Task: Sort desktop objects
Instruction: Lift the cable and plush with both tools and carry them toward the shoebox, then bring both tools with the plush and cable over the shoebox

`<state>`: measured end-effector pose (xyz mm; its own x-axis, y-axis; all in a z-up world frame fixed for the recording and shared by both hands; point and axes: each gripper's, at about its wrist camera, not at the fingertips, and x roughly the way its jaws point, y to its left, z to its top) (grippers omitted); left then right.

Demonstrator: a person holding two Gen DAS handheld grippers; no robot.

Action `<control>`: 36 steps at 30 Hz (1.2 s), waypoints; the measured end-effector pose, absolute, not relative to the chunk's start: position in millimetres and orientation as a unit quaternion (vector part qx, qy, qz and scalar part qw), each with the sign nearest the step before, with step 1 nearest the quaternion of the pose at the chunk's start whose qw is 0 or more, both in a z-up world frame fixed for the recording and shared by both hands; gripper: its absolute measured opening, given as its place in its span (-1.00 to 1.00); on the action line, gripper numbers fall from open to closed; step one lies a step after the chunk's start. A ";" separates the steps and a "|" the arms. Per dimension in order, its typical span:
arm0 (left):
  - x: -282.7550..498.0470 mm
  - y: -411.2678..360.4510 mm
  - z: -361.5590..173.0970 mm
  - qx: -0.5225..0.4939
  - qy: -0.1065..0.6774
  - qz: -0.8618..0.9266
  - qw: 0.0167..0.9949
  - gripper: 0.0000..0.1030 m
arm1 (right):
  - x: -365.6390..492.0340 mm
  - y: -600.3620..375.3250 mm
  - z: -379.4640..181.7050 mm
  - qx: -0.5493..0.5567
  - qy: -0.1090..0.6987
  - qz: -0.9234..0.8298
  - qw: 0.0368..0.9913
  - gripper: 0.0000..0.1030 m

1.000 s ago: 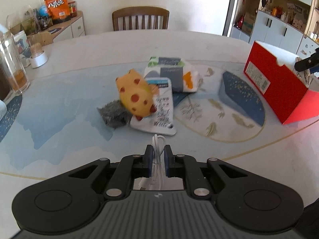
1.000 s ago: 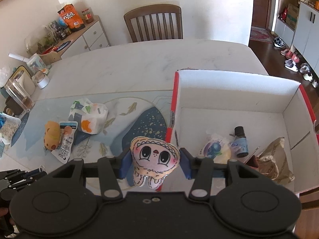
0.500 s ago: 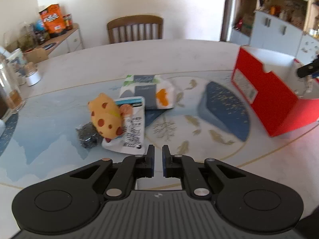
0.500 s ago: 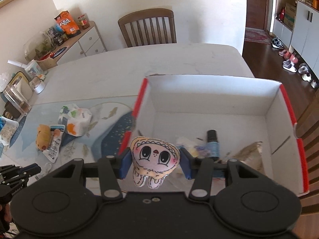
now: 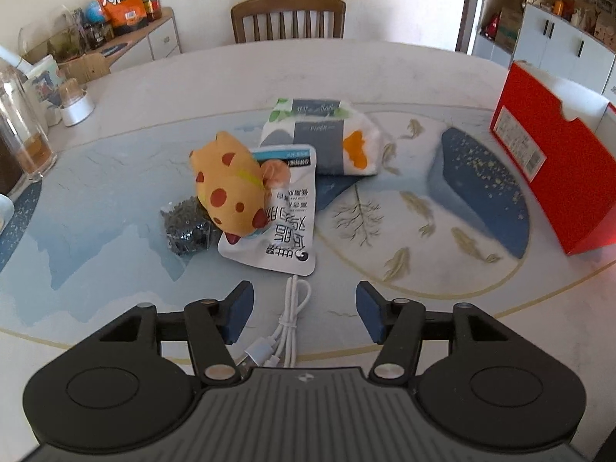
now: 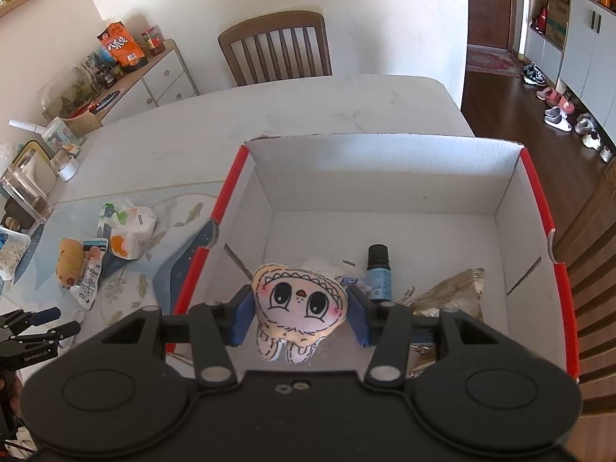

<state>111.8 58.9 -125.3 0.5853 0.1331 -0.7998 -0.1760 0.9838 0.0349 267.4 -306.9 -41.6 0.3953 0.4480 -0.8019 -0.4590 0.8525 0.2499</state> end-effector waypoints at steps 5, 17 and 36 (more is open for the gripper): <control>118.6 60.6 -138.3 -0.014 0.467 0.083 0.880 0.10 | 271.4 -307.7 -44.8 -0.009 0.481 0.269 0.834 -0.03; 120.6 61.0 -138.3 -0.034 0.465 0.087 0.880 -0.76 | 279.7 -311.8 -51.5 -0.011 0.488 0.266 0.831 -0.04; 135.2 5.3 -81.6 -0.075 0.406 0.028 0.910 -0.79 | 288.4 -326.8 -56.9 -0.010 0.491 0.276 0.827 -0.04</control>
<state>135.2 5.3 -81.6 0.6679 -0.0097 -0.7442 -0.1128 0.9870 -0.1142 288.4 -326.8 -56.9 0.3665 0.4458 -0.8167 -0.4655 0.8478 0.2539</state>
